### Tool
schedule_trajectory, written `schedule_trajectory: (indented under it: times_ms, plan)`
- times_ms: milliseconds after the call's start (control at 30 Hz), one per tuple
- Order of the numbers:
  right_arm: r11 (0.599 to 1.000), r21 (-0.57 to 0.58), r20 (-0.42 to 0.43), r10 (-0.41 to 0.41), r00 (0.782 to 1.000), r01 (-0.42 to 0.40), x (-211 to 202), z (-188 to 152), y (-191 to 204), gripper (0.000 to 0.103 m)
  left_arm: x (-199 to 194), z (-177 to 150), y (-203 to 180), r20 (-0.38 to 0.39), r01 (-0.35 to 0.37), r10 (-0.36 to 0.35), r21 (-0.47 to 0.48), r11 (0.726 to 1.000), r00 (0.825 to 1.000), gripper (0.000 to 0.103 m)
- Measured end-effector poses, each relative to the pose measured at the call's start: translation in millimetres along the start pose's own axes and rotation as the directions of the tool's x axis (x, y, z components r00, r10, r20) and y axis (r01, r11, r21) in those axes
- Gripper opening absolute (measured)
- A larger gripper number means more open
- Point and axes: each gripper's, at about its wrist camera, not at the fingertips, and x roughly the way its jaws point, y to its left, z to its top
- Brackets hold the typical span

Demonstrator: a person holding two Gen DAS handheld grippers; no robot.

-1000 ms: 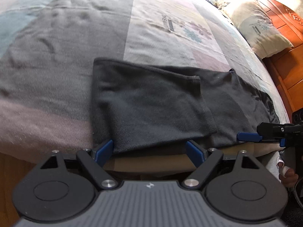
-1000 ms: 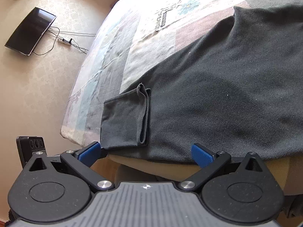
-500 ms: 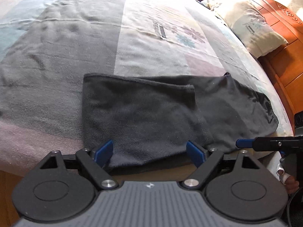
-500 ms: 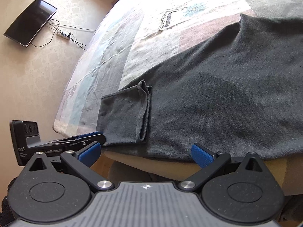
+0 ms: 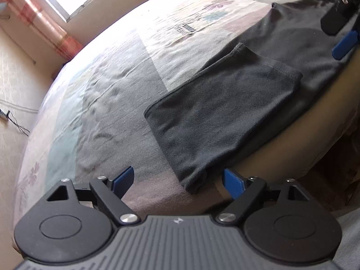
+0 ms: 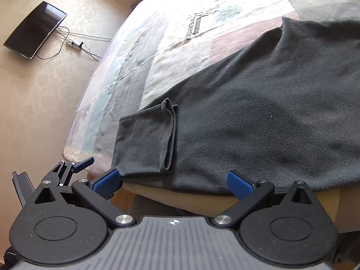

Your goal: Fold clothes

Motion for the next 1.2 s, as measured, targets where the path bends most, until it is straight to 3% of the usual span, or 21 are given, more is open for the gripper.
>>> schedule_trajectory:
  times_ms: [267, 433, 567, 700, 800, 867, 933, 1033, 1100, 1133, 1167, 1200]
  plan:
    - [0.998, -0.056, -0.052, 0.038, 0.998, -0.04, 7.3, -3.3, 16.7, 0.103, 1.6, -1.9, 18.0, 0.001, 0.019, -0.019, -0.05, 0.999, 1.0, 0.086]
    - [0.992, -0.101, -0.087, 0.072, 0.994, -0.081, 14.0, -0.2, 39.0, 0.103, 5.3, -13.5, 9.4, 0.002, -0.015, 0.015, -0.009, 1.0, 1.0, 0.086]
    - [0.982, -0.136, -0.12, 0.118, 0.986, -0.134, 20.6, 5.3, 60.4, 0.103, 4.7, -20.2, 15.4, 0.0, -0.023, 0.023, -0.037, 0.999, 1.0, 0.087]
    - [0.974, -0.188, -0.113, 0.102, 0.988, -0.122, 22.5, 6.1, 72.5, 0.103, -1.4, -30.9, 32.7, -0.012, 0.036, -0.037, -0.127, 0.991, 0.999, 0.086]
    - [0.975, -0.166, -0.131, 0.123, 0.984, -0.145, 28.9, 6.2, 69.1, 0.103, -10.8, -35.9, 48.0, 0.012, 0.106, -0.107, -0.225, 0.969, 0.994, 0.086]
    - [0.969, -0.166, -0.147, 0.158, 0.976, -0.182, 35.0, 9.5, 71.2, 0.103, -15.7, -31.1, 64.9, 0.091, 0.229, -0.211, -0.348, 0.909, 0.973, 0.086]
    - [0.957, -0.175, -0.165, 0.205, 0.965, -0.233, 42.6, 14.4, 75.2, 0.103, -11.8, -21.9, 79.9, 0.175, 0.356, -0.31, -0.457, 0.815, 0.934, 0.086]
    - [0.948, -0.17, -0.194, 0.234, 0.953, -0.268, 61.5, 24.1, 74.2, 0.103, 9.5, -9.2, 91.3, 0.271, 0.531, -0.466, -0.568, 0.629, 0.842, 0.087]
    - [0.956, -0.171, -0.217, 0.2, 0.955, -0.239, 76.5, 27.4, 65.2, 0.103, 29.4, -9.2, 90.0, 0.297, 0.591, -0.544, -0.621, 0.514, 0.785, 0.087]
    - [0.966, -0.159, -0.228, 0.165, 0.96, -0.204, 81.8, 26.6, 57.4, 0.103, 38.0, -11.9, 86.9, 0.285, 0.595, -0.571, -0.645, 0.479, 0.77, 0.087]
    - [0.964, -0.151, -0.223, 0.182, 0.958, -0.218, 81.9, 24.1, 48.7, 0.103, 46.2, -15.7, 83.5, 0.264, 0.587, -0.593, -0.67, 0.455, 0.761, 0.087]
    - [0.962, -0.142, -0.218, 0.199, 0.955, -0.233, 81.8, 21.5, 40.0, 0.103, 50.6, -20.2, 81.8, 0.243, 0.573, -0.602, -0.688, 0.446, 0.76, 0.086]
